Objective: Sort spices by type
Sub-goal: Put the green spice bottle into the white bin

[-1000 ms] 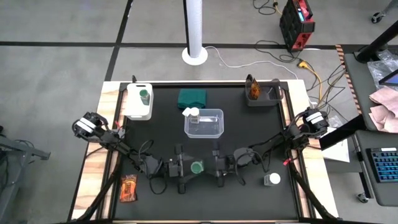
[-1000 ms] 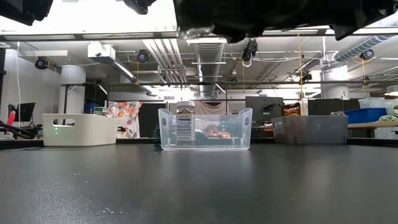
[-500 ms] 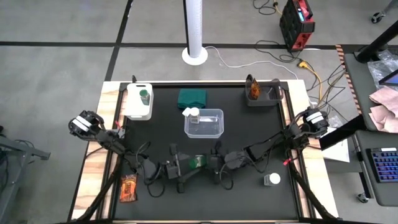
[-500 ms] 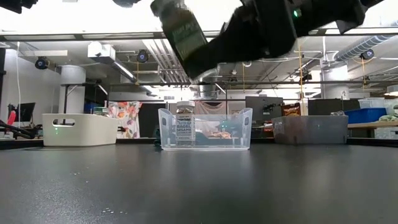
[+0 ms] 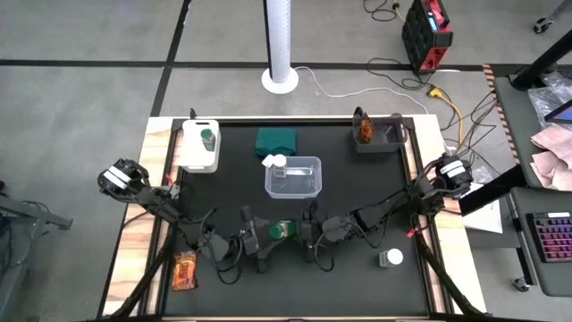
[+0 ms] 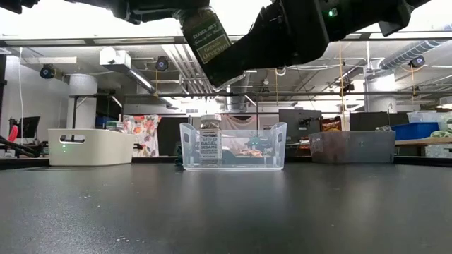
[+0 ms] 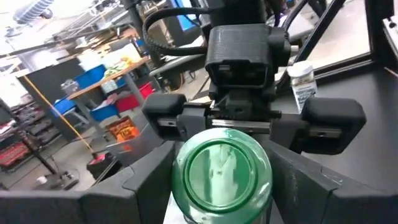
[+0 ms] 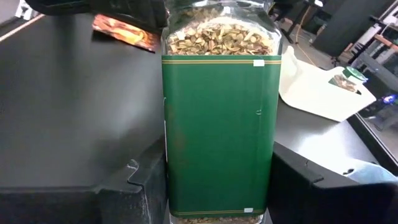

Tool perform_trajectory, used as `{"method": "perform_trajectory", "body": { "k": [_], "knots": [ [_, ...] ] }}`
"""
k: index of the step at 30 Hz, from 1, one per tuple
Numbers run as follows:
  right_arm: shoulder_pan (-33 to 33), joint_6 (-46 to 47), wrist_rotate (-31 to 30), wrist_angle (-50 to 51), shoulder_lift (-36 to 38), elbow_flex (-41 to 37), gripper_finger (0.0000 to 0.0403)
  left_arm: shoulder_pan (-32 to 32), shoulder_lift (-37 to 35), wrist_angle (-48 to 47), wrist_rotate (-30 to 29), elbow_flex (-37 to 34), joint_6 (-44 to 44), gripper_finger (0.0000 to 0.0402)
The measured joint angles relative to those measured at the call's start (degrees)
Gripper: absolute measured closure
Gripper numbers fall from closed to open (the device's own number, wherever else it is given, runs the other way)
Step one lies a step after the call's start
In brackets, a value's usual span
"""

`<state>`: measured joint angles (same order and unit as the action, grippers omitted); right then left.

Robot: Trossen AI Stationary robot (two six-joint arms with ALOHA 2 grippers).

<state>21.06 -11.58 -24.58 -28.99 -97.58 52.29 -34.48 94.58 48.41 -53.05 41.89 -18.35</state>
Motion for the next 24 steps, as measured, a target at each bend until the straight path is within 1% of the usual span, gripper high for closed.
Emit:
{"method": "perform_trajectory", "body": {
  "k": [5, 11, 19, 22, 23, 24],
  "knots": [
    [0.1, 0.0, 0.5, 0.0, 0.0, 0.0, 0.0213, -0.1, 0.0, -0.2, 1.6, 0.1, -0.1, 0.0183],
    [0.1, 0.0, 0.5, 0.1, 0.0, 0.0, 0.0213, -0.1, -0.1, -0.6, 1.6, 0.1, 0.0, 0.0212],
    [0.1, 0.4, 0.8, 0.0, 0.0, 0.0, 0.0213, -0.1, -0.2, -0.9, 1.5, 0.4, 0.4, 0.0212],
    [0.0, 1.3, 1.0, -0.3, 0.0, 0.1, 0.0213, -0.1, -1.0, -1.1, 0.4, 0.4, 1.2, 0.0212],
    [0.0, 1.5, 1.0, -0.5, 0.0, 0.1, 0.0206, -0.1, -1.5, -1.3, 0.2, 0.4, 1.4, 0.0212],
    [0.0, 1.6, 0.8, -0.7, 0.0, 0.1, 0.0191, -0.1, -2.0, -1.6, 0.1, 0.4, 1.5, 0.0212]
  ]
}}
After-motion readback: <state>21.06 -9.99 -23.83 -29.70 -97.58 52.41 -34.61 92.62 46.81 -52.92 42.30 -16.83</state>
